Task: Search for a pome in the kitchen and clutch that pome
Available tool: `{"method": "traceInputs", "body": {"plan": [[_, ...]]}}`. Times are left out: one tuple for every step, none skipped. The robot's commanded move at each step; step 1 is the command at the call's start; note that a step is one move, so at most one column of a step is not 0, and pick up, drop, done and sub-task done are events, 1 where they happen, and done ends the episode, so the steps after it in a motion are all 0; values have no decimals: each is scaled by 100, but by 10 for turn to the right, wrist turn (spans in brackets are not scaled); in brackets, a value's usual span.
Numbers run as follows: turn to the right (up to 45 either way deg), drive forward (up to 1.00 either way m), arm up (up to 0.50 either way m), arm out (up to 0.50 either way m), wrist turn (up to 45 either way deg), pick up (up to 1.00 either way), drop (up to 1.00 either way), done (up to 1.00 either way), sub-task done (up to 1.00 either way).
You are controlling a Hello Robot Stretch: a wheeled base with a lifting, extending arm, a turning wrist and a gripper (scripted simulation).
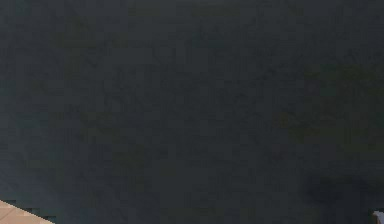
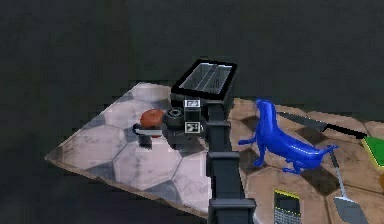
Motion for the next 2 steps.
{"method": "traceInputs", "body": {"plan": [[0, 0, 0, 0, 0, 100, 0, 0, 0], [0, 0, 10, 0, 0, 0, 0, 0, 0]]}}
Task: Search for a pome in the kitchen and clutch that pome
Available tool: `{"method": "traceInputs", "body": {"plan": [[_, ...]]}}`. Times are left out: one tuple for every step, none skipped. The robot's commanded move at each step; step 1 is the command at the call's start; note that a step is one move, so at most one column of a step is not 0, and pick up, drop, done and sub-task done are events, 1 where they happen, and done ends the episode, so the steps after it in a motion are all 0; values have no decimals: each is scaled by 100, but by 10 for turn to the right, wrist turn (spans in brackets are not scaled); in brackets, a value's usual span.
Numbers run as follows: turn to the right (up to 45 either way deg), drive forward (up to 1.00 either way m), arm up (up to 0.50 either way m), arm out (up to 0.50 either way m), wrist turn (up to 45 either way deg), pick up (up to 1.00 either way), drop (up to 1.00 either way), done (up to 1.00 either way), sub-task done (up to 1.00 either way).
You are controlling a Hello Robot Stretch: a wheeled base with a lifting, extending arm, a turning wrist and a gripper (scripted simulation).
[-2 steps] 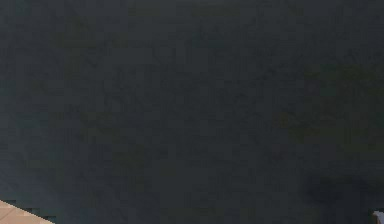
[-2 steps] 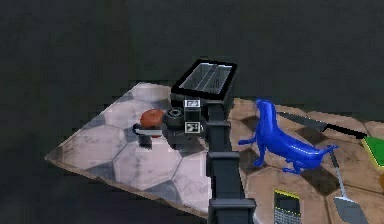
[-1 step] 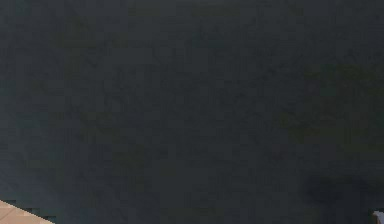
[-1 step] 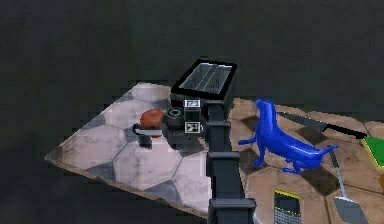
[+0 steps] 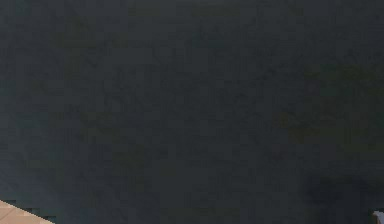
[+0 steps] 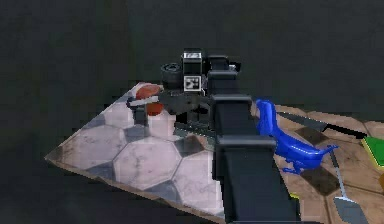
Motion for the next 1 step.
{"method": "traceInputs", "body": {"plan": [[0, 0, 0, 0, 0, 0, 0, 100, 0]]}}
